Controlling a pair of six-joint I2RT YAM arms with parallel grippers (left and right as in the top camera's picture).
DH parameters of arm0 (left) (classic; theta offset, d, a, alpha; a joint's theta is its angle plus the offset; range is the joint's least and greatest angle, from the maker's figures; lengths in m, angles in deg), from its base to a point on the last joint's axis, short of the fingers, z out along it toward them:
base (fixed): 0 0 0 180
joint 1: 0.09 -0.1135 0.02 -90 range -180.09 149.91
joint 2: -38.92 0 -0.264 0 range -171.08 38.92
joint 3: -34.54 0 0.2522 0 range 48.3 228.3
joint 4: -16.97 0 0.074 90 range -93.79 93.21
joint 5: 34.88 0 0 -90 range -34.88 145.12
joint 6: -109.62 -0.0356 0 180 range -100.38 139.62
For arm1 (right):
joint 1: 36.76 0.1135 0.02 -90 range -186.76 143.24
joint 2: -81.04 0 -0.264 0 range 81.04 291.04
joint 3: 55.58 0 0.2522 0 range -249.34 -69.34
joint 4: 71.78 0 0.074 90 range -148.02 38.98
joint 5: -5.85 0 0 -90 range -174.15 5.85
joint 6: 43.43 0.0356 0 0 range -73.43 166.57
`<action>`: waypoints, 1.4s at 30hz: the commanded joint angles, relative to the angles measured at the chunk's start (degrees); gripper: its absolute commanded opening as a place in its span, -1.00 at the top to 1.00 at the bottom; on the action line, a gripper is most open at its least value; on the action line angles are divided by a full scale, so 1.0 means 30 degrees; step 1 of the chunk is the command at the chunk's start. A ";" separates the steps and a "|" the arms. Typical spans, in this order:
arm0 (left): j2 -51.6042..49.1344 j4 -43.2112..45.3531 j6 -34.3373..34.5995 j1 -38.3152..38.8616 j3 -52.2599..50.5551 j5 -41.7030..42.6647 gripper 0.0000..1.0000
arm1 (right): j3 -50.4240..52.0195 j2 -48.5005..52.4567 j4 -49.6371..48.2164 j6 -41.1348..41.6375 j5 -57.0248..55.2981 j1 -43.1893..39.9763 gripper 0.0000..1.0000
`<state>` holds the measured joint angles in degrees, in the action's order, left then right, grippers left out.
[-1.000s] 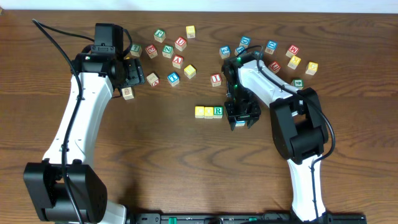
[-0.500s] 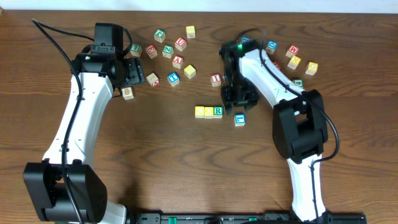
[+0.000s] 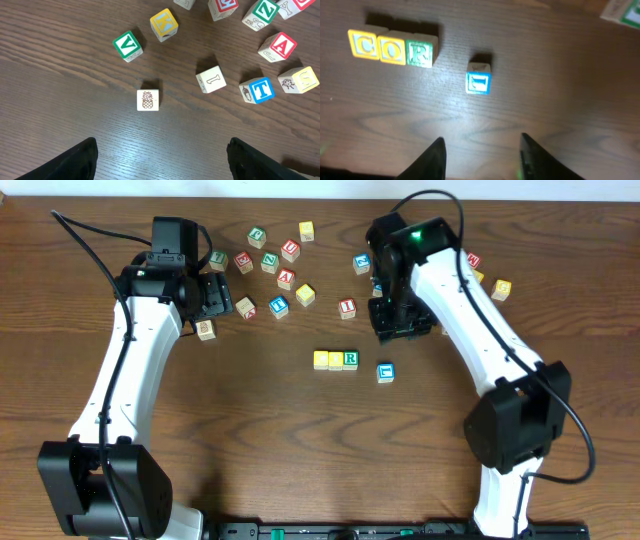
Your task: Spell out CORL
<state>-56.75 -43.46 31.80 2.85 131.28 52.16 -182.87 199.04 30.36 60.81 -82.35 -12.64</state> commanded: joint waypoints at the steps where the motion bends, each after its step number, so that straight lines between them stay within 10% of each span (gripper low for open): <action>1: -0.0044 -0.0044 0.0168 -0.0044 0.0153 -0.0182 -0.64 | 0.0248 -0.0080 -0.0102 0.0423 -0.0627 0.0641 0.31; 12: -0.0051 -0.0051 0.0168 -0.0044 0.0153 -0.0182 -0.64 | 0.4918 -0.0532 -0.4146 0.1370 -0.0772 0.2616 0.80; 24: -0.0044 0.0197 0.0168 -0.0044 0.0153 -0.0182 -0.64 | 1.2203 -0.5727 -1.0812 0.2127 -0.1443 0.2404 0.66; 42: -0.0044 0.0299 0.0168 -0.0044 0.0153 -0.0182 -0.64 | 1.2422 -0.3126 -1.2131 0.2681 0.1239 0.1916 0.81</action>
<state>-56.75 -42.79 31.80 2.85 131.28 52.16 -145.93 188.61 -5.80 67.13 -79.84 -6.96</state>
